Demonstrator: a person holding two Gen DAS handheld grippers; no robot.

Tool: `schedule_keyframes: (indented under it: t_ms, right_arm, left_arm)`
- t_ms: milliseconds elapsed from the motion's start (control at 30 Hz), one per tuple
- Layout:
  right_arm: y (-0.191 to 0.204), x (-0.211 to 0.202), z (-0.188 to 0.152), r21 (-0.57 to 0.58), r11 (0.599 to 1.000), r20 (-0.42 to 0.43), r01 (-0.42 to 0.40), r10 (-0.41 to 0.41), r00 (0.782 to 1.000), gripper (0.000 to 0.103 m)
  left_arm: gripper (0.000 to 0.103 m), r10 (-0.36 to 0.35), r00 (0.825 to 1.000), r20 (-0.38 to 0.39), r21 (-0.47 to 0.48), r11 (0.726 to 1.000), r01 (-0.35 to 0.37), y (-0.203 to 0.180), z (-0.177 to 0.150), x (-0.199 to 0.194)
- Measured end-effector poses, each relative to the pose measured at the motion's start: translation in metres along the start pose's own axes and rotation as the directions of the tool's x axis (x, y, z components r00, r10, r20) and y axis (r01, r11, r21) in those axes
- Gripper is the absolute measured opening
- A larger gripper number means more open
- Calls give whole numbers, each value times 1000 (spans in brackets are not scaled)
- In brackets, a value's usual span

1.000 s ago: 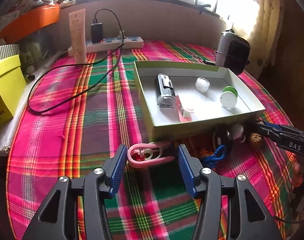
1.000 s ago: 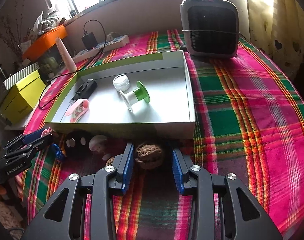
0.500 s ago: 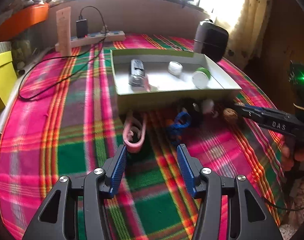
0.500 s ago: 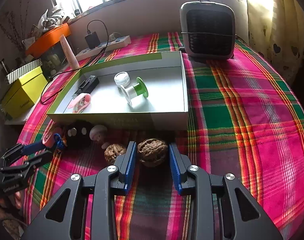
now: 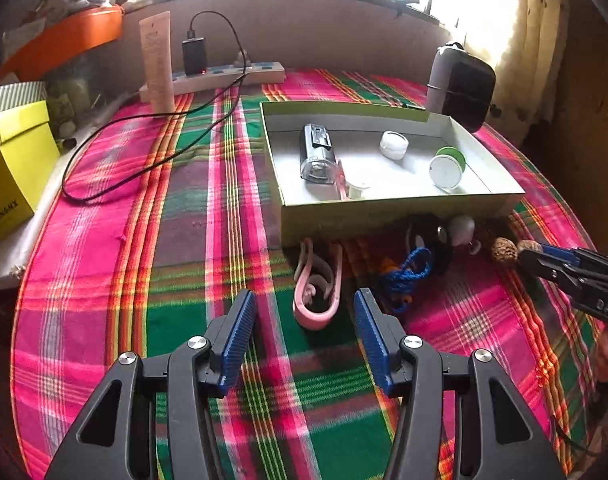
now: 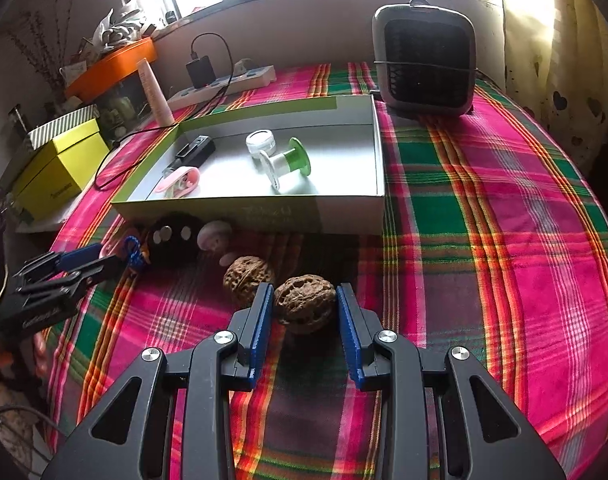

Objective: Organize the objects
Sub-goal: 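Close left gripper on pink hair clip while right gripper closes on walnut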

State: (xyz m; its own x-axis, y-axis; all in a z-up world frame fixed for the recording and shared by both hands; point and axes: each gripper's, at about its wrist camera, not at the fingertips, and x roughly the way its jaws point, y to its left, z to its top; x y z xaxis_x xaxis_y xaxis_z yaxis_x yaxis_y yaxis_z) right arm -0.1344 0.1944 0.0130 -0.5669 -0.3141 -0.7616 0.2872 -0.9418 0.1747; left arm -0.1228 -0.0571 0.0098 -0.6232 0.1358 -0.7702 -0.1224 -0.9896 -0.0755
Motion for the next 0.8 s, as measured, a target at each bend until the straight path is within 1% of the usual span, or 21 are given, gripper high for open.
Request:
schedule_keyframes:
  t_ms: [167,300,400,467,700,800]
  right_arm:
    - [2,-2,-1,-1,1000,2,-4,4,1000,33]
    - [1,-2,-2,-2,1000,4,-7,7,1000,33]
    - [1,-3,-2,1,1000,6,-10,10,1000,33]
    - [1,-3,-2,0,1000,7,-10,10,1000,33]
    - [0,-3,-2,3,1000,9,-12,12,1000,33]
    - [0,-3,-2,4,1000,9,-13,13,1000,33]
  left_arm:
    - [50,19,1000,-2,-17,1000,-19,3,6,6]
    - [50,44,999,-3,12,999,-44,-1,6,8]
    - [44,66,998,-2,15,998,-66,-2,7,9]
    - [38,73,997,-1,10,997,-73,-1,9,9]
    - [32,83,997,1,20,996,-83,-5,9,10]
    - [27,83,997,0,23,996,-83,-6,9,10]
